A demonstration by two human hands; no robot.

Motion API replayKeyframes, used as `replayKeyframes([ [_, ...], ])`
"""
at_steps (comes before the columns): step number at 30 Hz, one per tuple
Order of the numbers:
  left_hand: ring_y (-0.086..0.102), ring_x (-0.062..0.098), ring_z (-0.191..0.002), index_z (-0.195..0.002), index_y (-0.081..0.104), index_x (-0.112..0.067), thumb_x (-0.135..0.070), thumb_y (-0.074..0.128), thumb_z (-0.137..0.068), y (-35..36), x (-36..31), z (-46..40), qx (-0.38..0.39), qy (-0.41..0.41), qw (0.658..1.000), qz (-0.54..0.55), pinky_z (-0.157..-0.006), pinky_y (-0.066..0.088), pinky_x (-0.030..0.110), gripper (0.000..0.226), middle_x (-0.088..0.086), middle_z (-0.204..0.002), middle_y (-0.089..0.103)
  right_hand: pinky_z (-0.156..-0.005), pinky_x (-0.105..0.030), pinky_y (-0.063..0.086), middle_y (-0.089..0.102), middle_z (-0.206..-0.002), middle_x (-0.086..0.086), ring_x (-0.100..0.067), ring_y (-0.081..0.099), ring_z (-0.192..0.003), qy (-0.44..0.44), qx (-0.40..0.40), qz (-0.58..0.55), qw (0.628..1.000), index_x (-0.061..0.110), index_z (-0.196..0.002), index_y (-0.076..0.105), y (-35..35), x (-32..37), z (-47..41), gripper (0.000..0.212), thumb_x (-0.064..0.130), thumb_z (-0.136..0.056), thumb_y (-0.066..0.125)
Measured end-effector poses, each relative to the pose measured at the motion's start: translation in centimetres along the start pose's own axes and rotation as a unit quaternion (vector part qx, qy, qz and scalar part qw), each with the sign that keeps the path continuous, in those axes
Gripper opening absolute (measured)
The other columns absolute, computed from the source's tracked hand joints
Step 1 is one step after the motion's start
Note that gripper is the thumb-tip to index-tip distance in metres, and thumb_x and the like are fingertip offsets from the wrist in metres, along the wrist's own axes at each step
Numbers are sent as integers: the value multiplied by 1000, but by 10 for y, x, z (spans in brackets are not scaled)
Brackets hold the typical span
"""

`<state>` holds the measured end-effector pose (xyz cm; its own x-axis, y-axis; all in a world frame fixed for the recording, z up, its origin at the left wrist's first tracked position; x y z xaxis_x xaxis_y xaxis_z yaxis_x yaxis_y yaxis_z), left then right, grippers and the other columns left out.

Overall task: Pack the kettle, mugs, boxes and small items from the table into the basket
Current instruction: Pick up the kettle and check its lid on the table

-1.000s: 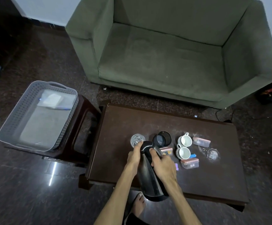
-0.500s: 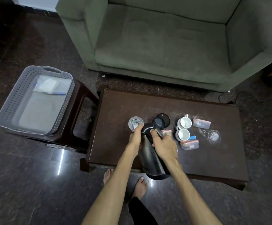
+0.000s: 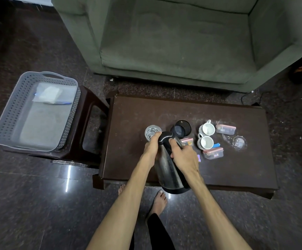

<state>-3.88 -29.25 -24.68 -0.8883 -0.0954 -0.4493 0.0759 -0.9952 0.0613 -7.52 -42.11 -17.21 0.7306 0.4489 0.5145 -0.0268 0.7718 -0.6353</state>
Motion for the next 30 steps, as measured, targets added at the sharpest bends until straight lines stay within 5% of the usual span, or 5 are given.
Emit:
replayKeyframes([
  [14,76,27,-103,-111,79,-15,-66,65,-69,-7,3,3,33,-13,999,-8,-102,58,44,68,9,-108,81,-78,-34,40,75,-80,-6,-28,66,-87,24,-19,-12,999,8,-77,77,3,2,13,63,63,-96,52],
  [21,76,25,-98,-107,76,-17,-69,69,-71,-9,5,15,18,-11,1000,-15,-98,60,42,64,6,-102,81,-68,-35,48,58,-44,5,-17,55,-51,54,13,-133,990,13,-55,64,4,-20,18,60,64,-87,67],
  [26,76,25,-98,-107,76,-20,-79,71,-59,-7,10,24,-18,27,999,-28,-99,59,46,76,2,-103,81,-62,-21,35,46,-63,-17,-13,36,-40,27,44,-236,970,4,-67,57,-6,-35,26,58,55,-89,72],
  [30,71,25,-108,-115,68,-21,-82,68,-59,-9,1,53,-66,91,993,-38,-101,56,48,82,2,-118,73,-47,-9,36,36,-61,-11,-4,35,-39,-25,52,-296,953,-13,-66,49,-16,-34,39,61,34,-100,68],
])
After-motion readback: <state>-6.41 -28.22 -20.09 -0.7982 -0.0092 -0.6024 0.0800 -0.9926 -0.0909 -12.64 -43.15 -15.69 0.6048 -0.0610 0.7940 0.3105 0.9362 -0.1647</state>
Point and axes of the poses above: each hand's wrist, its own z-axis away from the middle knuckle, its own y-axis out of the palm, x = y × z, the point moved 4 cm from there along -z, towards the middle knuckle
